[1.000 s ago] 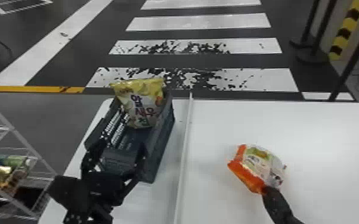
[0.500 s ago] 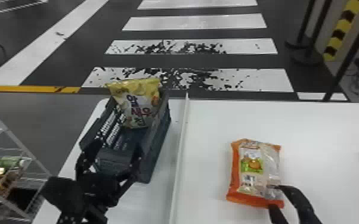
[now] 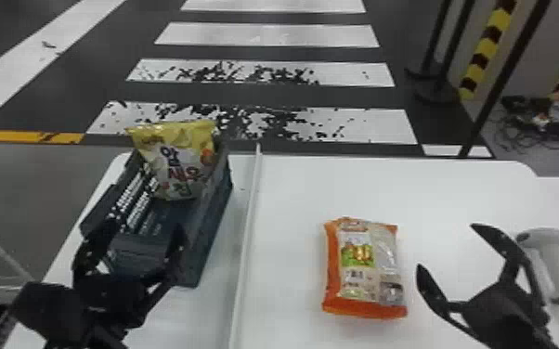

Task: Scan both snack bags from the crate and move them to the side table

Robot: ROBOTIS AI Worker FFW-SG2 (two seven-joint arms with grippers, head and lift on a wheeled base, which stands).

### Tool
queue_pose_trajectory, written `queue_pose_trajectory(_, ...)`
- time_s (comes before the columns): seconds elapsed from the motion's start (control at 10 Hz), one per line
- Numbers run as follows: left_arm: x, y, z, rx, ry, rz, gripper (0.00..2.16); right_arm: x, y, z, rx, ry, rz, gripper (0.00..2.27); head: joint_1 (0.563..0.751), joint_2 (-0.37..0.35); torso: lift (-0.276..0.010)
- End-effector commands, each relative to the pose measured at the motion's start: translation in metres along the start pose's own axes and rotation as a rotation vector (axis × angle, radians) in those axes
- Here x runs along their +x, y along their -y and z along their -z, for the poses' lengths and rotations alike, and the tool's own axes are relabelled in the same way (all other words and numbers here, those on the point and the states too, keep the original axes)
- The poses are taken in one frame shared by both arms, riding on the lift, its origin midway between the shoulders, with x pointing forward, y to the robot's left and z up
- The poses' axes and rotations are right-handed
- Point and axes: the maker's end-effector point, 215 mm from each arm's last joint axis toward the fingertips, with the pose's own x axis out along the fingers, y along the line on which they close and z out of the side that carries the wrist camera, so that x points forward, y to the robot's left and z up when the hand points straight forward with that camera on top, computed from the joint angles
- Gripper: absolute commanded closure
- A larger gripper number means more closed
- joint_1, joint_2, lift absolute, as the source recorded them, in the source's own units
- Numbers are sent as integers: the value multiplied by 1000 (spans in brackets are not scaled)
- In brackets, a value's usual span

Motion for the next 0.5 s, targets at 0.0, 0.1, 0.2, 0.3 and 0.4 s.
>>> queue_pose_trajectory(0.0, -1, -1, 0, -3, 3, -3, 49, 6, 33, -11, 190, 32, 46, 66, 695, 7, -99)
queue_pose_trajectory(0.1, -1, 0, 0, -5, 4, -1, 49, 11, 43, -16, 292, 52, 64, 66, 695, -8, -99)
queue_pose_trajectory(0.2, -1, 0, 1, -9, 2, -2, 49, 16, 48, -19, 403, 57, 71, 66, 695, -16, -99)
queue_pose_trajectory(0.3, -1, 2, 1, -12, 4, 1, 49, 24, 47, -21, 517, 52, 73, 66, 695, -18, -99)
queue_pose_trajectory(0.4, -1, 2, 1, -12, 4, 1, 49, 30, 42, -21, 604, 41, 67, 66, 695, -21, -99)
